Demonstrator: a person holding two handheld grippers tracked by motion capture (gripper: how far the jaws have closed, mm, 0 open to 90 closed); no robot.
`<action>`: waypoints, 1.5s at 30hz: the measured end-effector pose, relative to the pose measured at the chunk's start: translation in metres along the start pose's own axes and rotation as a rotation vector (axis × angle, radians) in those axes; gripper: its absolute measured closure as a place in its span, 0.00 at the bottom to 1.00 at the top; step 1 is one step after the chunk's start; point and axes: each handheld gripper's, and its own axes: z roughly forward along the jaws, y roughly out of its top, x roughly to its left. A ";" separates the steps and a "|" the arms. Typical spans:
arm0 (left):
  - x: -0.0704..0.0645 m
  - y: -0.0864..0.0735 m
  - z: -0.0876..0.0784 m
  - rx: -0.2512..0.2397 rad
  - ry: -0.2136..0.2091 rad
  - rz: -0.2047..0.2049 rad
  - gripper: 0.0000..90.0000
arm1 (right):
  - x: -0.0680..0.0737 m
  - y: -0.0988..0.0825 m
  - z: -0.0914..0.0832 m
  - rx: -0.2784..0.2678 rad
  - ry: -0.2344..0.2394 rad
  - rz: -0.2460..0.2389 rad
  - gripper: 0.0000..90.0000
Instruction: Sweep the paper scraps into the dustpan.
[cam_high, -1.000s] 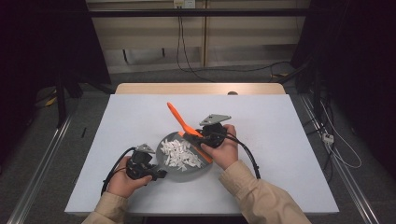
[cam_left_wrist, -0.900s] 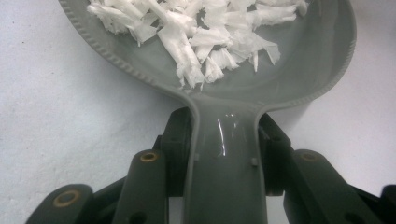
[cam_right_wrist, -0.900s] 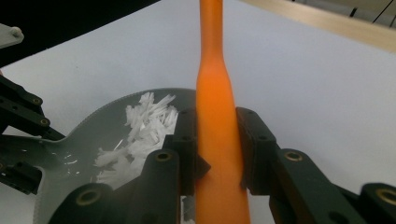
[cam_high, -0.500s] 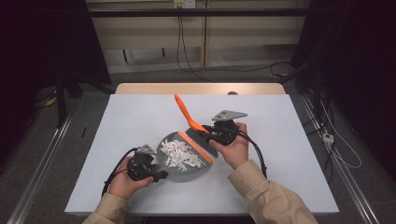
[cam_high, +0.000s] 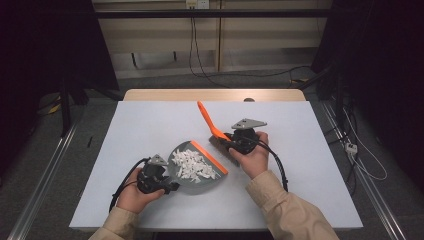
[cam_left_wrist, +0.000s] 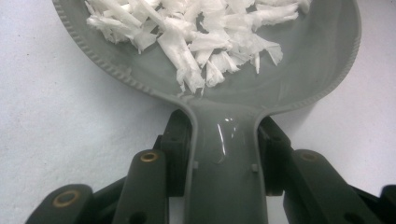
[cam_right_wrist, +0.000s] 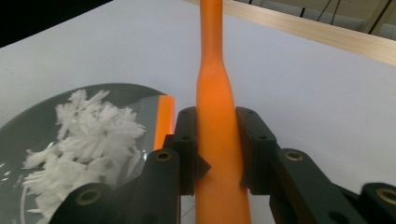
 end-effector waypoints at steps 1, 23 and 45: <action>0.000 0.000 0.000 0.000 0.000 0.001 0.70 | -0.001 -0.001 0.001 0.003 -0.008 0.001 0.79; 0.000 -0.001 0.000 -0.003 -0.006 0.018 0.66 | 0.017 0.004 -0.005 -0.031 0.102 0.021 0.79; -0.001 -0.006 -0.003 -0.060 0.046 0.018 0.71 | -0.008 -0.002 -0.027 -0.046 0.002 0.029 0.79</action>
